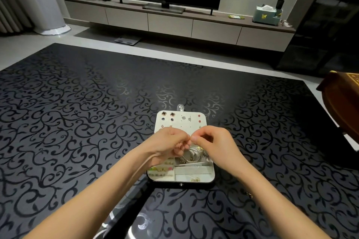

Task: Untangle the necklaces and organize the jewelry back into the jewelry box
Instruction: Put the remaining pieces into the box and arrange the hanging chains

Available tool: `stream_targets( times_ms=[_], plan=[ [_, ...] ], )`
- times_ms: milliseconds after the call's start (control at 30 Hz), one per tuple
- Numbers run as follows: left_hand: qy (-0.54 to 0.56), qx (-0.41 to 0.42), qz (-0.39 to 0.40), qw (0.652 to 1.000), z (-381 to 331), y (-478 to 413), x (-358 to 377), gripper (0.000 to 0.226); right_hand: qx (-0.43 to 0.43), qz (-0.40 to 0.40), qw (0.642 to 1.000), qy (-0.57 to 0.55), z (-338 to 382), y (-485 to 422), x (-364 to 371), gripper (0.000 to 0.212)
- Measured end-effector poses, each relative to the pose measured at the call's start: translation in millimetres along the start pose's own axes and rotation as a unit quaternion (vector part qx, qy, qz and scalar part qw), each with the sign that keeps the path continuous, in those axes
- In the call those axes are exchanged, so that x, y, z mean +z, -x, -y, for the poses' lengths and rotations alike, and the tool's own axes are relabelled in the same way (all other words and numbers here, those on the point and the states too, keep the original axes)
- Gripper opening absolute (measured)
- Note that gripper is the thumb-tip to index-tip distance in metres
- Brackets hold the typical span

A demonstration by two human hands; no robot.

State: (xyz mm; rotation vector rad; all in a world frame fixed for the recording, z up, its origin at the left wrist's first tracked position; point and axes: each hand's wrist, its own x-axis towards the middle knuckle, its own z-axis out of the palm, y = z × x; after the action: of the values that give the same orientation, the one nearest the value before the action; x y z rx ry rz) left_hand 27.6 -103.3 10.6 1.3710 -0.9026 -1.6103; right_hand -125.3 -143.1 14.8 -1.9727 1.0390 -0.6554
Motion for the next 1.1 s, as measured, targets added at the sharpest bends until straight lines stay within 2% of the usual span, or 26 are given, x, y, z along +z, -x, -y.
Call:
stream_targets(
  times_ms=[133,267,433,533,600,667,733,833,900,967,1067,1100],
  plan=[
    [-0.033,-0.032,-0.017,0.999,0.1,-1.0,-5.0,0.031,-0.005,0.033,0.998,0.05,-1.2,-1.6,5.2,0.011],
    [-0.068,-0.03,-0.007,0.997,-1.8,-2.9,-12.7,0.029,-0.011,0.051,0.996,0.067,-3.7,-6.4,9.0,0.012],
    [-0.159,0.02,-0.01,0.987,-1.0,-5.7,-22.8,0.032,0.039,0.095,0.994,-0.024,-5.2,-13.2,11.5,0.016],
    [-0.208,0.048,-0.021,0.977,-3.3,-7.6,-27.2,0.027,0.12,0.122,0.979,-0.114,-7.3,-20.1,11.1,0.02],
    [-0.225,0.066,-0.02,0.972,-5.6,-9.2,-28.3,0.029,0.215,0.139,0.939,-0.23,-6.7,-26.0,11.8,0.018],
    [-0.233,0.076,-0.024,0.969,-7.1,-11.1,-30.8,0.029,0.31,0.147,0.871,-0.351,-3.1,-32.6,12.1,0.015],
    [-0.244,0.085,-0.029,0.966,-7.4,-14.0,-34.3,0.026,0.367,0.155,0.82,-0.41,0.1,-38.7,12.5,0.011],
    [-0.223,0.07,-0.026,0.972,-4.7,-19.5,-35.5,0.027,0.4,0.162,0.786,-0.442,2.2,-42.9,13.3,0.009],
    [-0.134,0.021,-0.03,0.99,-1.7,-23.8,-39.9,0.03,0.394,0.145,0.796,-0.435,0.1,-45.2,11.7,0.013],
    [-0.054,-0.02,-0.042,0.997,-0.2,-23.9,-49.4,0.032,0.358,0.112,0.84,-0.391,-3.6,-47.0,7.4,0.016],
    [-0.104,0.024,-0.08,0.991,2.4,-26.1,-64.6,0.04,0.252,0.074,0.944,-0.199,-8.6,-51.4,3.9,0.023],
    [-0.141,0.056,-0.098,0.984,2.9,-27.4,-65.9,0.039,0.217,0.068,0.965,-0.133,-10.7,-55.1,5.8,0.029]
  ],
)
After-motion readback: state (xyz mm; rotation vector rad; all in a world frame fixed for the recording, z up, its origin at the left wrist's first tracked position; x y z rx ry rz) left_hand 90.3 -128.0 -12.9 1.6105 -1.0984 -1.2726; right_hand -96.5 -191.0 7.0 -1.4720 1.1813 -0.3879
